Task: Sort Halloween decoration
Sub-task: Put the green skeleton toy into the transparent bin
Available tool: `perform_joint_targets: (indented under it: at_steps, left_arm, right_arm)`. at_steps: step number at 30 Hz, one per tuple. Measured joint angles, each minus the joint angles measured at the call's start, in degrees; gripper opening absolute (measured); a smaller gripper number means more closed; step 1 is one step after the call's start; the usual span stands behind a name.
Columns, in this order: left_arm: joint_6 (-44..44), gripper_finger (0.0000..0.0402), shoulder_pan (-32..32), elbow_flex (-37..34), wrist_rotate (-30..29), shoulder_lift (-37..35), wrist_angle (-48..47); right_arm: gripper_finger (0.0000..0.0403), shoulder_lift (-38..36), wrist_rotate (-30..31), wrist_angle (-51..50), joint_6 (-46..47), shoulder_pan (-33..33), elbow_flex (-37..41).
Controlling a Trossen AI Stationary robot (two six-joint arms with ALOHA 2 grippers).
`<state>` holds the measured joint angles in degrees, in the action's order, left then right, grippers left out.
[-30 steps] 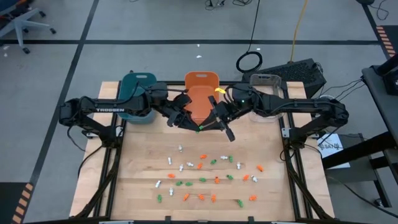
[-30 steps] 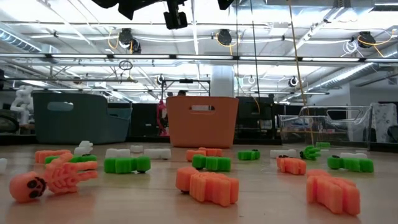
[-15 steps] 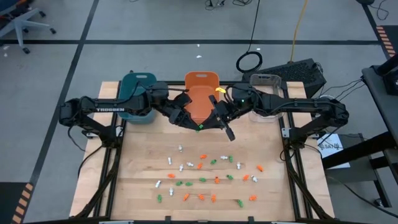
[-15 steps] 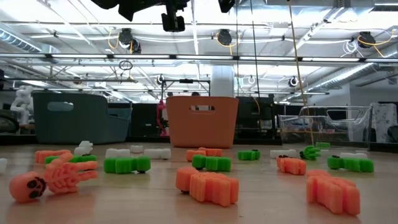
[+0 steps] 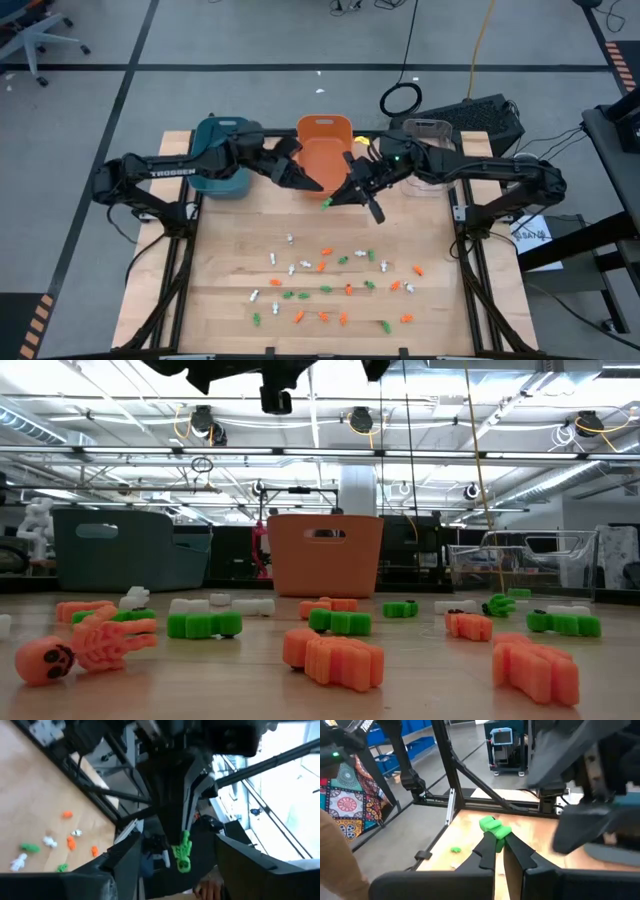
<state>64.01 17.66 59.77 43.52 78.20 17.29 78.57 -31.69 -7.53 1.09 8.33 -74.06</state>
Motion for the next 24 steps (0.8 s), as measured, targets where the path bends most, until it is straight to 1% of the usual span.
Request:
perform_joint_targets:
  at_steps: [5,9,13,15,19,22,24]
  left_arm:
    - [-2.02,0.0252,4.08,0.02,0.31,-3.48,-0.11]
    - [-4.30,0.0253,6.46,0.02,-1.96,-5.82,-0.48]
    - [-7.66,0.0253,7.14,0.02,-4.71,-8.18,-1.85]
    - [-9.80,0.0253,7.12,0.02,-6.05,-9.73,-4.20]
    - [-14.31,0.0253,6.12,0.02,-9.87,-13.18,-11.25]
    - [-18.43,0.0253,4.22,0.02,-13.23,-15.80,-16.89]
    - [-22.03,0.0253,2.42,0.02,-16.87,-17.59,-20.48]
  right_arm:
    - [0.0000,-3.66,-0.06,-5.09,-0.15,1.10,-0.02]
    - [0.0000,-6.32,0.39,-9.94,-0.22,2.18,0.00]
    - [0.0000,-8.66,3.67,-12.34,-0.36,3.12,0.00]
    - [0.0000,-9.91,4.92,-12.90,-0.09,3.78,0.00]
    - [0.0000,-12.29,5.11,-15.61,2.42,5.44,-0.01]
    - [0.0000,-14.13,8.06,-19.18,4.99,6.34,-0.01]
    - [0.0000,-15.30,9.36,-21.40,5.06,6.98,0.00]
